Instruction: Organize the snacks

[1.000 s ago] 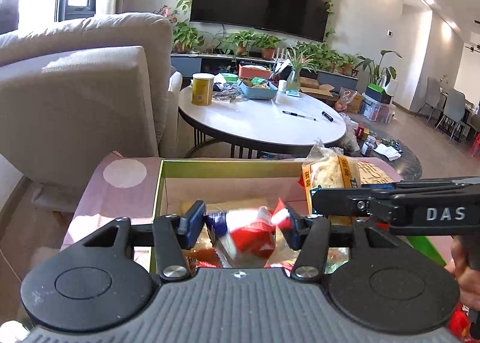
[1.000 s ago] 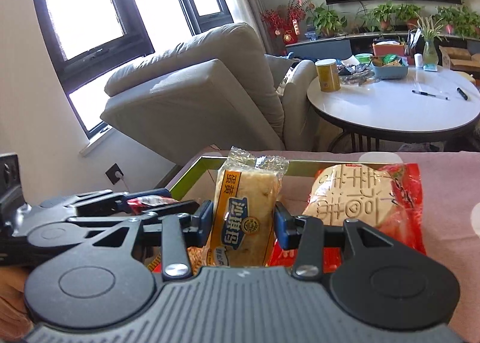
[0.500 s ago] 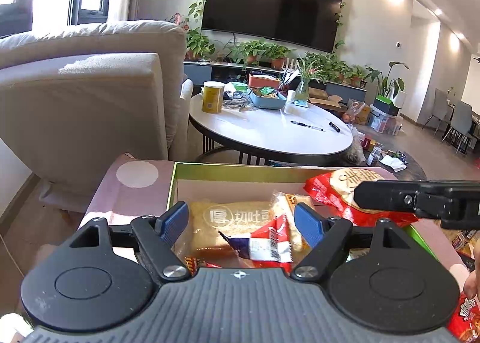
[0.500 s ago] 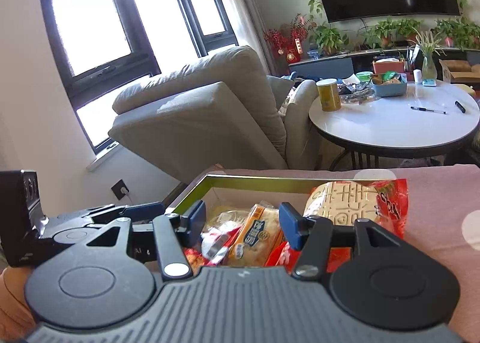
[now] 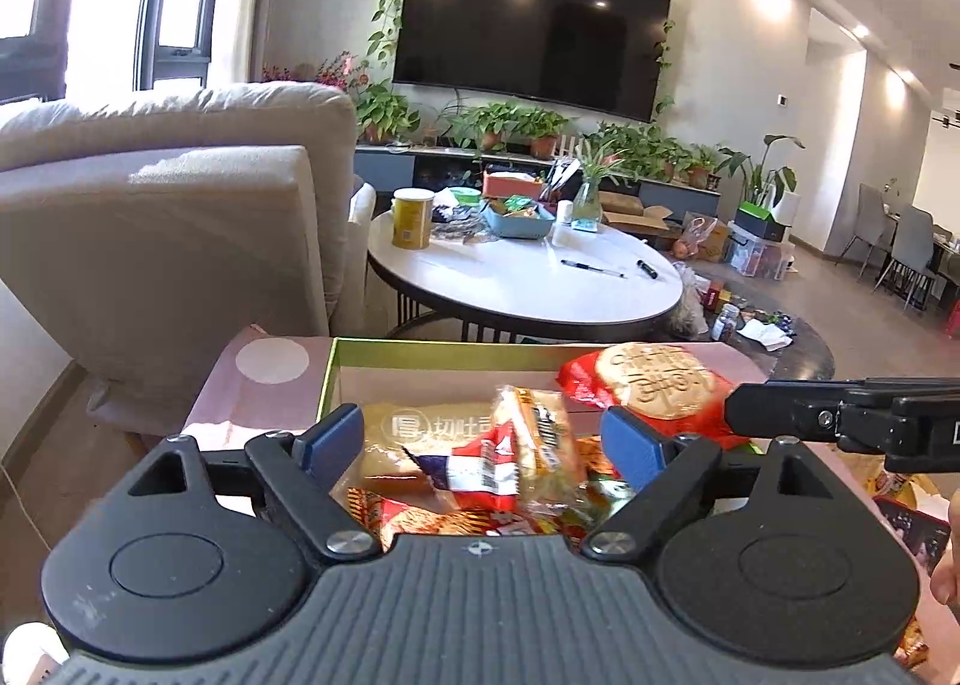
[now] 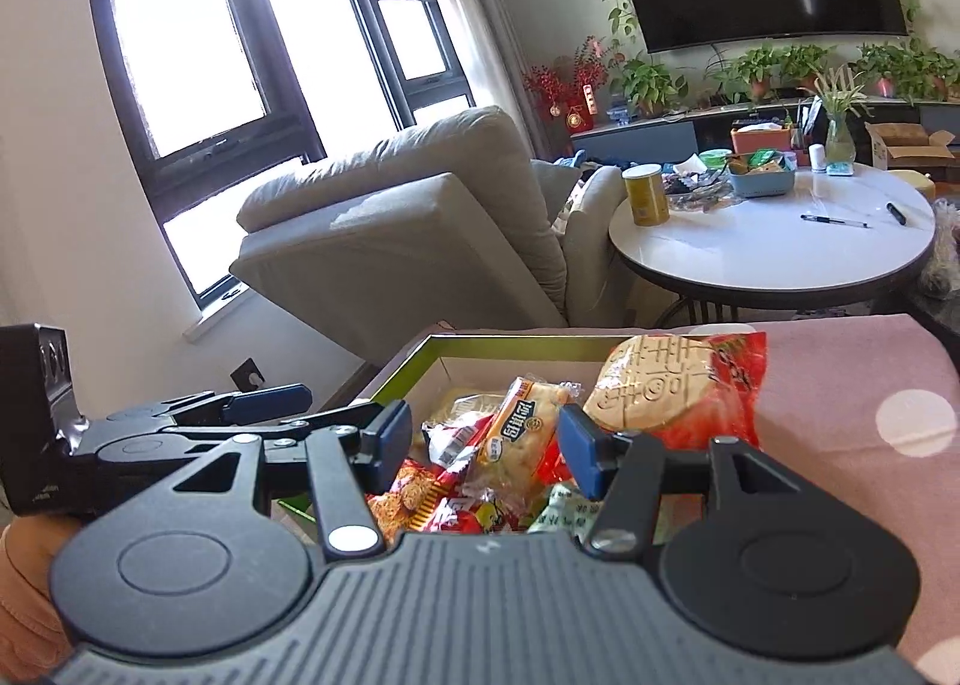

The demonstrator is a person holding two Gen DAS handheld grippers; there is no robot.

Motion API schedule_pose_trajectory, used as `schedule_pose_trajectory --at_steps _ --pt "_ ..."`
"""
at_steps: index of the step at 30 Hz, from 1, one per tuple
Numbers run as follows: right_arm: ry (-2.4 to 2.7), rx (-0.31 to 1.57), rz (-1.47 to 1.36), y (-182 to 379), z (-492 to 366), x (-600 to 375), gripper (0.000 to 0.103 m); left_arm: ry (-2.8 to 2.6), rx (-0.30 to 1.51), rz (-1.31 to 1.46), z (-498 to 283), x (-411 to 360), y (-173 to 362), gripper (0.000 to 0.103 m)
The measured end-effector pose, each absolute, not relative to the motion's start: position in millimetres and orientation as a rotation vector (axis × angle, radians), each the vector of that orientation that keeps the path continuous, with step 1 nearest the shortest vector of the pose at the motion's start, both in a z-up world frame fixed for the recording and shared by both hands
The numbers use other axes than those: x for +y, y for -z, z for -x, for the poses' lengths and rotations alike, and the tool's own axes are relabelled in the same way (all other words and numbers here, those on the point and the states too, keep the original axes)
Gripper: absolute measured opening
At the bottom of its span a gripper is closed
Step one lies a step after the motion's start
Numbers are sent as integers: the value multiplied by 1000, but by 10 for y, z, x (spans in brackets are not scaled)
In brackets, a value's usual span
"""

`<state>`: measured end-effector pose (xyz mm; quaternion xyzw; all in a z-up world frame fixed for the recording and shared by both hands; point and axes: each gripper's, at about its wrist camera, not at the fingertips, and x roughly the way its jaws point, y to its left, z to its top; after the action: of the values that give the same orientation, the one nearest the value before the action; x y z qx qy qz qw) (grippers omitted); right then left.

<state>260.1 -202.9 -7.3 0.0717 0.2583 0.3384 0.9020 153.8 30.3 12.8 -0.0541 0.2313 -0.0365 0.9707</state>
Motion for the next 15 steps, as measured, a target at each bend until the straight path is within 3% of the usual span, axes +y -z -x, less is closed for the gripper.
schedule_pose_trajectory --at_steps 15 --pt "-651 533 -184 57 -2196 -2569 74 191 462 82 -1159 -142 -190 88"
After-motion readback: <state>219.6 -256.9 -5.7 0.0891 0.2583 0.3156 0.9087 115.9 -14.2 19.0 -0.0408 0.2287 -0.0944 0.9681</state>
